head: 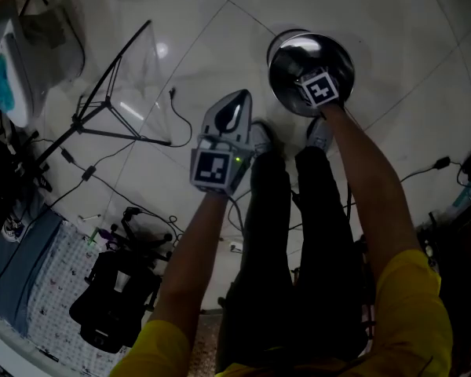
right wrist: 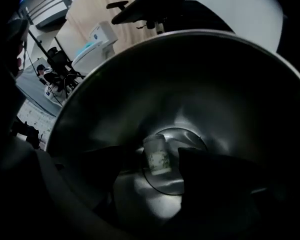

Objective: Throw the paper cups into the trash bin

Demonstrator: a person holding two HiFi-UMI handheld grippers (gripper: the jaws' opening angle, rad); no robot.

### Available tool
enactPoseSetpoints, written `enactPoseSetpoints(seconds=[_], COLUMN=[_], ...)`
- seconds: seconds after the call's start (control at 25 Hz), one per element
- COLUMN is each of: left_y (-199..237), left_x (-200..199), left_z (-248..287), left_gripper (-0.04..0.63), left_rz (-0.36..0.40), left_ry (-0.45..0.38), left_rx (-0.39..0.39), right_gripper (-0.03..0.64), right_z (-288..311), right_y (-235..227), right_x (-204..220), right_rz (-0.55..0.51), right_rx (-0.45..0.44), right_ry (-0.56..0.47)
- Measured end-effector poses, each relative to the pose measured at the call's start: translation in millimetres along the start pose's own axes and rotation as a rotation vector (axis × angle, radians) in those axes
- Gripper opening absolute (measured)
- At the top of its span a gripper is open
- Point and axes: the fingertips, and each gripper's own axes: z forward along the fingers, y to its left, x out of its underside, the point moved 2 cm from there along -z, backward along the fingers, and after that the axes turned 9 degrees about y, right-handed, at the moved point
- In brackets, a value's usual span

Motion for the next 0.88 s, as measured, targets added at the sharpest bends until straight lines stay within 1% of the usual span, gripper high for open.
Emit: enactPoseSetpoints(seconds=[0.12, 0.16, 0.24, 0.32, 0.36, 0.52, 0.56, 0.6, 0.64, 0.72, 0.76, 0.8, 0.84, 0.88], left_y=[3.6, 1.9, -7.2, -19.7, -26.8, -51.8, -56.4, -60.7, -65.0, -74.4, -79.6, -84.7, -89.4, -93.3], left_x=[-6.2, -8.6, -15.6, -31.5, -42.1, -88.7, -99.0, -108.2, -116.5, -130.9, -137.4, -143.8, -149.9, -155.2], left_z=[-1.0, -6.0, -19.8, -38.3, -49.7, -101.4, -114.3, -126.2, -137.0, -156.8, -165.7, -173.7, -180.8, -187.0], left_gripper=[0.002, 0.002, 0.002, 0.002, 0.002, 0.003, 0.002, 0.002, 0.003, 0.003, 0.003, 0.002, 0.002, 0.003], left_rz=[-0.042, -0.047, -0.038, -0.046, -0.05, -0.044, -0.042, -0.039, -0.036, -0.033, -0.031, -0.03, -0.028, -0.024], left_ry=[-0.015, -0.017, -0.008, -0.013, -0.022, -0.069, -0.084, -0.099, -0.112, -0.131, -0.139, -0.147, -0.155, -0.162], left_rx=[-0.002, -0.003, 0.0, 0.006, 0.009, 0.011, 0.002, -0.007, -0.015, -0.023, -0.022, -0.018, -0.012, -0.009], right_gripper=[0.362, 0.362, 0.305, 0.304, 0.273, 0.269, 0.241, 0.206, 0.196, 0.123, 0.123, 0.109, 0.059, 0.057], right_z=[-34.8, -58.5, -124.9, -201.8, -240.7, -380.8, -409.5, -434.3, -455.0, -485.8, -497.1, -506.4, -513.5, -518.6], right_y=[4.3, 13.1, 36.6, 56.0, 64.8, 99.6, 106.2, 111.3, 115.3, 121.7, 123.9, 124.7, 124.5, 124.2], right_x=[-9.7, -13.3, -23.6, -29.2, -29.0, -24.6, -22.1, -18.1, -13.1, -2.3, 2.5, 6.4, 10.0, 13.4], right_rz=[-0.028, -0.029, -0.032, -0.024, -0.003, 0.066, 0.081, 0.099, 0.116, 0.145, 0.157, 0.169, 0.181, 0.193], right_rx=[0.02, 0.014, -0.018, -0.038, -0.039, -0.045, -0.034, -0.022, -0.012, -0.009, -0.012, -0.007, 0.005, 0.016], right_ry=[-0.064, -0.118, -0.273, -0.411, -0.466, -0.69, -0.74, -0.769, -0.785, -0.804, -0.814, -0.825, -0.832, -0.835])
